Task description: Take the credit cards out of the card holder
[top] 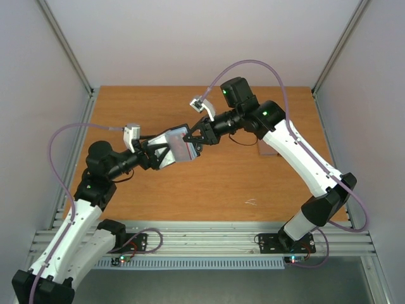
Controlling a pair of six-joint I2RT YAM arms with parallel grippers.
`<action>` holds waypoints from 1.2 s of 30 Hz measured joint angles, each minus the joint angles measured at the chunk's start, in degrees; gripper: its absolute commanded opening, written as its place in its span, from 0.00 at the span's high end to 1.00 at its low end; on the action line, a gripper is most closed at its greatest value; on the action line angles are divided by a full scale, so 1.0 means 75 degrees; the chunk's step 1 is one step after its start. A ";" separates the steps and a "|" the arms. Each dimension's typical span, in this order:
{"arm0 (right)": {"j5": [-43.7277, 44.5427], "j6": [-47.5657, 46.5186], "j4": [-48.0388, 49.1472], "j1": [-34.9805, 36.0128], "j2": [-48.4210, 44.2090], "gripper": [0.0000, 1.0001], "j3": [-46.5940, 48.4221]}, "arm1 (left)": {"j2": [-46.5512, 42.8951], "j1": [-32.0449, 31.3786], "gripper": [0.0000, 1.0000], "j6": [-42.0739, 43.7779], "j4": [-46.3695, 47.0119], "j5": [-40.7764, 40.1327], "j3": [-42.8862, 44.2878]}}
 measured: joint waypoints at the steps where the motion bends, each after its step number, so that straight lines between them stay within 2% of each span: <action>1: -0.0055 0.0003 0.0020 -0.0009 0.0000 0.99 0.0000 | 0.0006 0.0023 0.01 -0.0058 0.0047 0.0076 0.0000; 11: -0.0131 0.0012 0.0111 -0.0134 -0.0003 0.99 0.0012 | 0.0020 0.0169 0.01 -0.0487 0.0391 0.0414 -0.0050; 21: 0.0073 0.0052 0.0108 -0.0385 0.0041 0.99 -0.0085 | -0.0102 0.0370 0.01 -0.1128 0.1399 0.1163 -0.0070; 30: -0.0423 0.0204 0.0729 0.0085 0.0055 0.99 -0.0192 | 0.0297 0.0198 0.01 -0.1212 0.1399 0.1195 -0.0070; 31: -0.0443 0.0210 0.0799 0.0108 0.0055 0.99 -0.0210 | 0.0297 0.0172 0.04 -0.1212 0.1405 0.1195 -0.0058; 34: -0.0615 0.0230 0.0994 0.0122 0.0055 0.99 -0.0291 | 0.0289 0.0137 0.23 -0.1174 0.1428 0.1221 -0.0017; 36: -0.0618 0.0227 0.1023 0.0119 0.0055 0.99 -0.0294 | 0.0280 0.0108 0.54 -0.1110 0.1457 0.1349 -0.0012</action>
